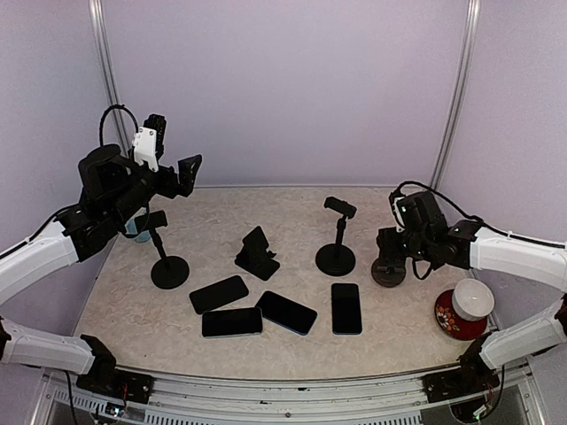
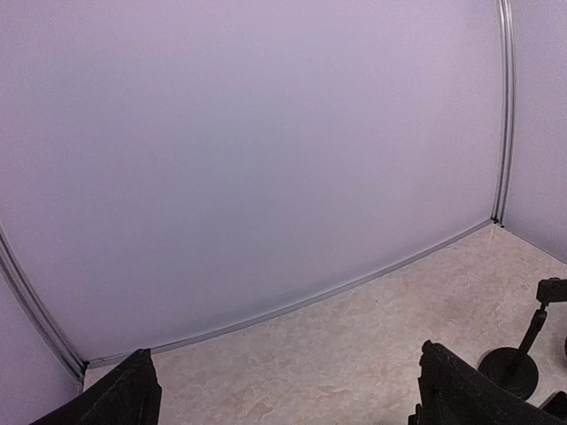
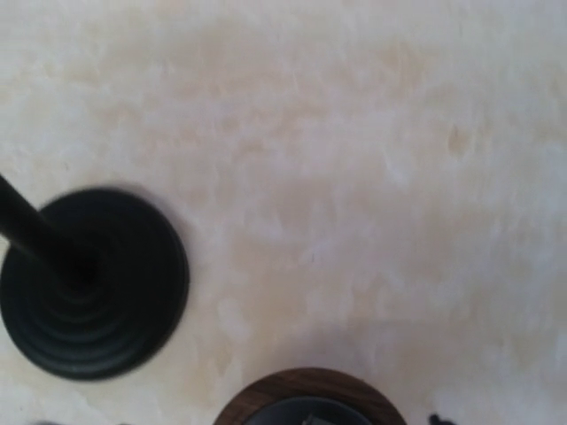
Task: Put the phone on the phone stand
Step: Move the phone stand to the center of the board, then pick up the phone stand at the corner of the board.
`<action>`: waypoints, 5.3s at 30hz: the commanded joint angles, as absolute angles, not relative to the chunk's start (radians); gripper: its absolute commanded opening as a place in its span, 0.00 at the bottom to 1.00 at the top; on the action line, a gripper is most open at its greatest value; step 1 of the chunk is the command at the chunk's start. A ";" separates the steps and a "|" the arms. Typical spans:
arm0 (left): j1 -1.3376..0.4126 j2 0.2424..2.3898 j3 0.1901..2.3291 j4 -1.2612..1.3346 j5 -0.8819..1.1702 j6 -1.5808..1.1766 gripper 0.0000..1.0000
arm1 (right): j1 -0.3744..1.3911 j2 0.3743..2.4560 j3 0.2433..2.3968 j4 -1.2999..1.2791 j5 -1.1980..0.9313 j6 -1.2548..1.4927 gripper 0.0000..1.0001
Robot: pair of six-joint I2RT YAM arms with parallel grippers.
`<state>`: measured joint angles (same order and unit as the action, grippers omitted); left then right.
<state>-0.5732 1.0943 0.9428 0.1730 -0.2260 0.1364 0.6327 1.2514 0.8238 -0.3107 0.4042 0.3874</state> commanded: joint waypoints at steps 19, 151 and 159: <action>-0.582 1.101 0.934 0.201 -0.229 0.148 0.99 | 0.296 1.373 0.929 -0.018 -0.184 0.004 0.64; -0.600 1.098 0.929 0.201 -0.257 0.177 0.99 | 0.578 1.731 1.149 -0.346 0.766 0.764 0.66; -0.601 1.097 0.930 0.201 -0.255 0.175 0.99 | 0.550 1.675 1.137 -0.264 0.742 0.652 0.57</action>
<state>-0.5926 1.1046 0.9363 0.1730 -0.2516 0.1658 0.5797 1.7370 1.1339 -0.3420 0.7265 0.7292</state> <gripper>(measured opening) 0.989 0.706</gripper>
